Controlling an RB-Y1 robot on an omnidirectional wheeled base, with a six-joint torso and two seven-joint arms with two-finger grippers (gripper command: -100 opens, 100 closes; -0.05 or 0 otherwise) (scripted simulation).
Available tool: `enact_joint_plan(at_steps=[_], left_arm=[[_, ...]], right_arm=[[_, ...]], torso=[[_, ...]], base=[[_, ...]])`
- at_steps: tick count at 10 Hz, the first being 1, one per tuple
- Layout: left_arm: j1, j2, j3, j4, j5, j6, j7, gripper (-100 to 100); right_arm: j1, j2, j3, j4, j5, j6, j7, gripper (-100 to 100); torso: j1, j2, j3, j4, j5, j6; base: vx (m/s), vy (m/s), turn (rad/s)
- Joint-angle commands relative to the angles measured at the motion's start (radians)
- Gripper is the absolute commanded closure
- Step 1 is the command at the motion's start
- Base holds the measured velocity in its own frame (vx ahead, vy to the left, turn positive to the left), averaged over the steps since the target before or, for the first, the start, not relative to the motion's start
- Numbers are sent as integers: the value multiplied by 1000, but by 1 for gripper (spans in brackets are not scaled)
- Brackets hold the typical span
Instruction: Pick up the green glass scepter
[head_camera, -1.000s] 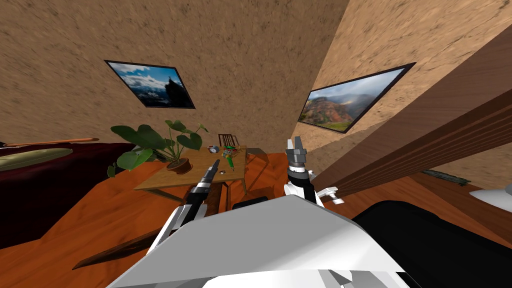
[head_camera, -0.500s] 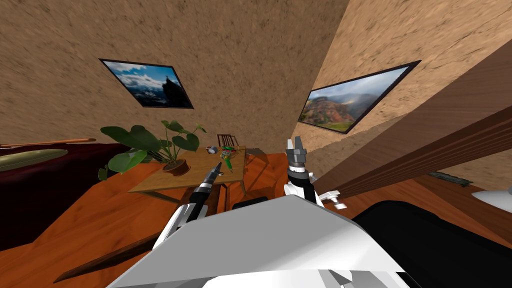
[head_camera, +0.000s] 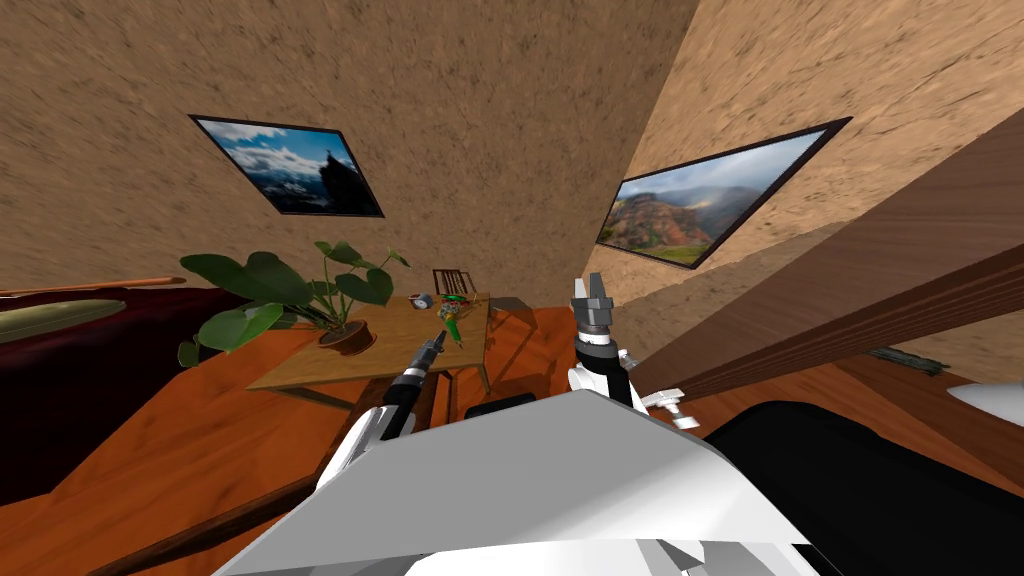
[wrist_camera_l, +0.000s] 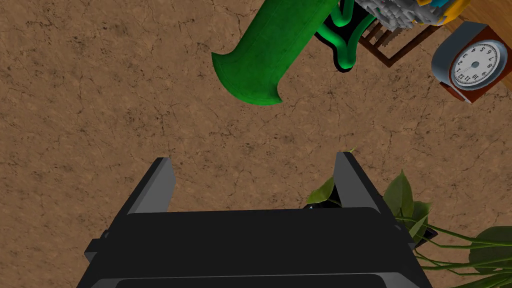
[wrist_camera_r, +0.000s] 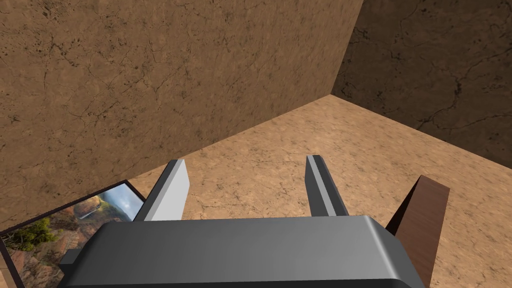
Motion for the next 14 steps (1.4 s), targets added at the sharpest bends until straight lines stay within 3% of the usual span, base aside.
enact_joint_plan(at_steps=[1,3,5,6,8,9,14], left_arm=[[-8,0,7,33,-50,7,4,-100],[-18,-3,15,66,-93,12,5,-100],[-39,-8,28,123,-163,21,7,-100],[-39,-8,28,131,-172,21,7,-100],[-58,-16,40,191,-240,29,9,-100],[-58,-16,40,191,-244,29,9,-100],[-96,-43,66,308,-388,47,12,-100]], right_arm=[[0,0,0,0,0,0,0,0],[0,0,0,0,0,0,0,0],[0,0,0,0,0,0,0,0],[0,0,0,0,0,0,0,0],[0,0,0,0,0,0,0,0],[0,0,0,0,0,0,0,0],[0,0,0,0,0,0,0,0]], torso=[[0,0,0,0,0,0],[-1,-1,-1,0,0,0],[0,0,0,0,0,0],[0,-1,-1,0,0,0],[0,0,0,0,0,0],[0,-1,-1,0,0,0],[0,-1,-1,0,0,0]], base=[[36,-37,1],[42,-43,1],[41,-30,-2],[33,-26,2],[36,-31,-1],[32,-27,0],[42,-32,0]])
